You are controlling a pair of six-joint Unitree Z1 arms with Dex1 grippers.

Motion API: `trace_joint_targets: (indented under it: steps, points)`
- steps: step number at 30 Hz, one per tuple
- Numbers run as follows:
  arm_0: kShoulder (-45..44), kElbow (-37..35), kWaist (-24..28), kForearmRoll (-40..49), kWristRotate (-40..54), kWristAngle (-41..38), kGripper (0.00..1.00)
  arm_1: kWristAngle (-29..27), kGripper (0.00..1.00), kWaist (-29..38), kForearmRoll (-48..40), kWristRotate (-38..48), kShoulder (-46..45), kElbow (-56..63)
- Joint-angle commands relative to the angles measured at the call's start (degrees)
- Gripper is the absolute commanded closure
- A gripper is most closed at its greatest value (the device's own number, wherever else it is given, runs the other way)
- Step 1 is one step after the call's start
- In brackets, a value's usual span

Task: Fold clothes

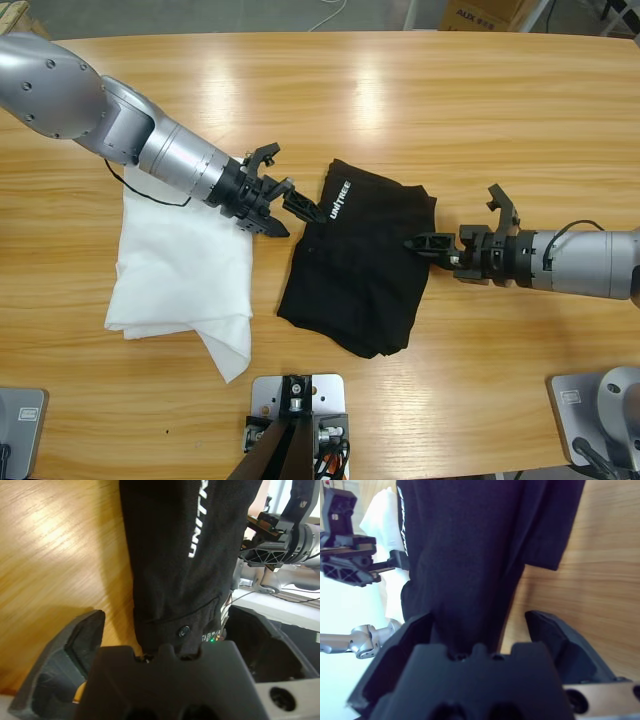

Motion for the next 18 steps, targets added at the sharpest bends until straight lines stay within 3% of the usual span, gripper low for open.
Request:
trace_joint_targets:
  steps: [1, 4, 9, 18]
  points:
    - [4.69, -0.67, -0.06, -2.16, -1.24, -1.51, 0.225, -0.14, 0.179, 0.30, 0.63, -0.55, 6.40, 1.95]
    - [4.90, -1.88, -0.84, -1.21, -1.98, -1.20, 0.233, -0.25, 0.179, 0.30, 0.63, -0.55, 6.49, 1.95]
    - [6.06, -6.91, -1.80, 5.54, -1.96, -0.37, 0.378, -0.46, 0.179, 0.30, 0.63, -0.55, 6.45, 1.95]
    - [6.30, -12.20, -3.03, 17.96, 0.77, 2.97, 0.460, -0.49, 0.179, 0.04, 0.63, -0.55, 6.44, 1.95]
